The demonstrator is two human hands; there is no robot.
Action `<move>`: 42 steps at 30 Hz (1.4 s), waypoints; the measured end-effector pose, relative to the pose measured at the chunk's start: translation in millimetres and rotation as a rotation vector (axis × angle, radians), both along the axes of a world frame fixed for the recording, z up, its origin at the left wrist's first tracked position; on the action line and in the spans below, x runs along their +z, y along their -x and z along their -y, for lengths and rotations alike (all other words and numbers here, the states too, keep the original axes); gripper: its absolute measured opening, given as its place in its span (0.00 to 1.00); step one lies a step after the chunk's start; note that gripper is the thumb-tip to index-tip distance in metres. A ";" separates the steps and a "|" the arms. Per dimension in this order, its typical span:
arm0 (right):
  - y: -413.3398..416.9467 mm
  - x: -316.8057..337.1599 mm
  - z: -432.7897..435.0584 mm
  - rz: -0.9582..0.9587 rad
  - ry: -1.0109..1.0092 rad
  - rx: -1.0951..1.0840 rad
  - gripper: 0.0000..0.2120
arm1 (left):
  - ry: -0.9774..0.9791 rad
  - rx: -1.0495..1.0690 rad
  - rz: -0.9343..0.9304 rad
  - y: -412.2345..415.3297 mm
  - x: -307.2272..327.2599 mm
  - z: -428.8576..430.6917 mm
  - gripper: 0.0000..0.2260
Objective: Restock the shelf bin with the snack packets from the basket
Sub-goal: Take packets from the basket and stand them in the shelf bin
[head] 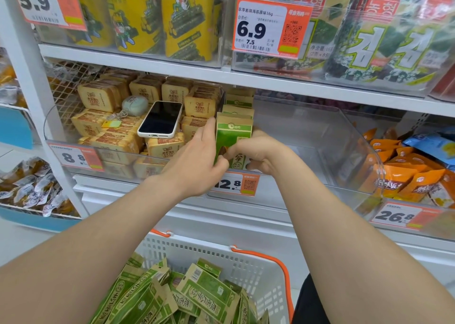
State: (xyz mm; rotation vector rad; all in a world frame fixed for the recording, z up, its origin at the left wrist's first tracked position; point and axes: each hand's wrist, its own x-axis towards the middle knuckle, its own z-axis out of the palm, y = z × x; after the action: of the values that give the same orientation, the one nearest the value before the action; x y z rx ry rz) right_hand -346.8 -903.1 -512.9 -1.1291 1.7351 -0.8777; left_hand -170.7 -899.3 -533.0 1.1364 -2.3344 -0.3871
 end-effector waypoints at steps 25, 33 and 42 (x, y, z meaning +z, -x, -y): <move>-10.6 11.3 -48.0 -0.791 0.207 -0.099 0.12 | 0.077 0.216 0.410 0.5 -8.5 -26.1 0.30; -39.3 27.9 -100.8 -0.871 0.526 -0.006 0.10 | 0.378 0.222 0.179 -8.2 -21.2 -49.7 0.17; -45.8 -20.3 -156.7 -1.122 0.215 0.432 0.08 | 0.174 -0.098 0.486 -38.5 -74.0 -76.4 0.09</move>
State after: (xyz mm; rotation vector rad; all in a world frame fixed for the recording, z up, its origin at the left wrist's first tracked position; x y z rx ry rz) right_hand -301.1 -746.4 -533.2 -2.3102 2.0883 -0.1010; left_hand -132.2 -822.9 -607.0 1.1280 -2.7821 0.0741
